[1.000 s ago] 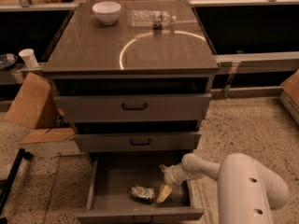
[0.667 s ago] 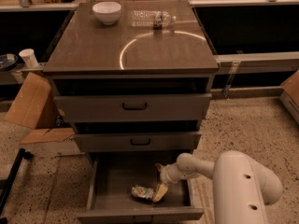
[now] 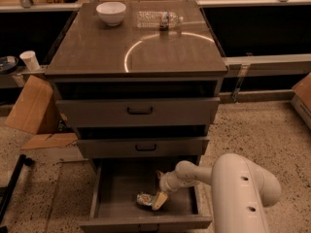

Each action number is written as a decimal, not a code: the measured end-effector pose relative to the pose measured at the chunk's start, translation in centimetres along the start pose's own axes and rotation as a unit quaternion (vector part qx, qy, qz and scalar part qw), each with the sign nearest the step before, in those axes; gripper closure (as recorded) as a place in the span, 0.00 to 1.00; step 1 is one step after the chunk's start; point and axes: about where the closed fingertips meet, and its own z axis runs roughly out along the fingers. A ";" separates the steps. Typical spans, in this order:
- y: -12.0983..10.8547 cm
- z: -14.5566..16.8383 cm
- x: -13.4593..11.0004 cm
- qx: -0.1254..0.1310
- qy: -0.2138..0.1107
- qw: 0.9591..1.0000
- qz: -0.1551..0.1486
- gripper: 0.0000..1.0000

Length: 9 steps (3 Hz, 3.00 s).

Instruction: Pick 7up can from bottom drawer and place on counter

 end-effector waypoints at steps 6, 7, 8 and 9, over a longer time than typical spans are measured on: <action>-0.5 4.6 2.2 -0.019 0.015 0.999 0.033 0.66; -0.4 4.2 1.9 -0.006 0.010 1.000 0.026 0.89; 0.0 1.9 0.2 0.013 -0.017 1.000 -0.003 1.00; 1.6 -1.1 -1.9 0.018 -0.065 0.997 -0.042 1.00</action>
Offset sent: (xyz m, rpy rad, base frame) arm 0.0121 0.0045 -0.0532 -0.0204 0.0488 -0.0403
